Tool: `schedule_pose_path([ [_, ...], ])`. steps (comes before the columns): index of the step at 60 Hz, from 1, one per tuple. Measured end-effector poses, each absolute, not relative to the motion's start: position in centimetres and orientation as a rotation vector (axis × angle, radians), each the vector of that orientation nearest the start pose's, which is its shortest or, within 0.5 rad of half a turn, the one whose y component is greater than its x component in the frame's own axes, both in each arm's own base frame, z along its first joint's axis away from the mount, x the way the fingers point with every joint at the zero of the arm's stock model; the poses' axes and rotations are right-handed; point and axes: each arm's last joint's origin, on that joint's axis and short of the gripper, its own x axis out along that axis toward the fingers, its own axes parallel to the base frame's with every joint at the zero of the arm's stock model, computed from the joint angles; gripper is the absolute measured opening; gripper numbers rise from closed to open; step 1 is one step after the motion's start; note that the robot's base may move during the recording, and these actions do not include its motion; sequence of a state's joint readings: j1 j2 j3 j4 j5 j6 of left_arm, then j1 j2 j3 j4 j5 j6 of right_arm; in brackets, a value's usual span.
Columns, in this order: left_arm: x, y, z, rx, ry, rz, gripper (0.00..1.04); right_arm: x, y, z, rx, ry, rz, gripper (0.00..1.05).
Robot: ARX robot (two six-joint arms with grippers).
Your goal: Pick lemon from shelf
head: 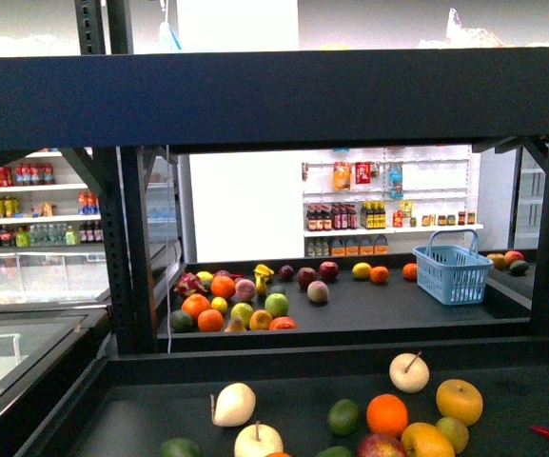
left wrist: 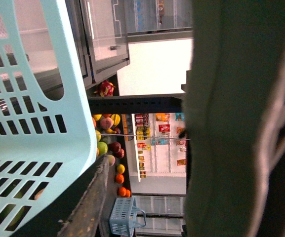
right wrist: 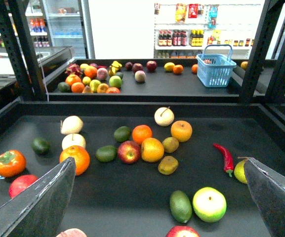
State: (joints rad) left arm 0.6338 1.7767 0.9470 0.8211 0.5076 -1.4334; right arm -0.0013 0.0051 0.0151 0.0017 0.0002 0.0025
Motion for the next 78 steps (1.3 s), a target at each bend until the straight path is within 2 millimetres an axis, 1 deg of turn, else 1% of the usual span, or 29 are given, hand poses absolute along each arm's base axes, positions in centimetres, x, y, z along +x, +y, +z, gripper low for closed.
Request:
schedule_pose_path([
  [9,30.4,21.5,22.7,-1.42,-0.073,0.119,0.93,9.7,0.0,16.8,0.003,-0.011,-0.002,1.02],
  [11,30.3,21.6,22.9,-1.416,-0.071,0.124,0.98,9.7,0.0,16.8,0.003,-0.011,-0.002,1.02],
  [12,30.2,21.6,22.9,-1.415,-0.071,0.126,0.98,9.7,0.0,16.8,0.003,-0.011,-0.002,1.02],
  [16,29.8,21.7,23.4,-1.407,-0.068,0.129,0.96,9.7,0.0,16.8,0.003,-0.011,-0.002,1.02],
  [29,28.8,21.5,24.5,-1.398,-0.032,0.162,0.97,9.7,0.0,16.8,0.003,-0.011,-0.002,1.02],
  [49,27.2,20.4,25.9,-1.397,0.092,0.258,0.97,9.7,0.0,16.8,0.003,-0.011,-0.002,1.02],
  [59,26.3,20.1,27.7,-1.361,0.099,0.276,0.97,9.7,0.0,16.8,0.002,-0.011,-0.002,1.02],
  [69,24.9,19.8,29.1,-1.324,0.14,0.341,0.97,9.7,0.0,16.8,0.003,-0.011,-0.002,1.02],
  [73,24.3,19.5,29.7,-1.297,0.16,0.377,0.97,9.7,0.0,16.8,0.003,-0.011,-0.002,1.02],
  [78,23.2,19.0,30.8,-1.22,0.175,0.421,0.97,9.7,0.0,16.8,0.003,-0.011,-0.002,1.02],
])
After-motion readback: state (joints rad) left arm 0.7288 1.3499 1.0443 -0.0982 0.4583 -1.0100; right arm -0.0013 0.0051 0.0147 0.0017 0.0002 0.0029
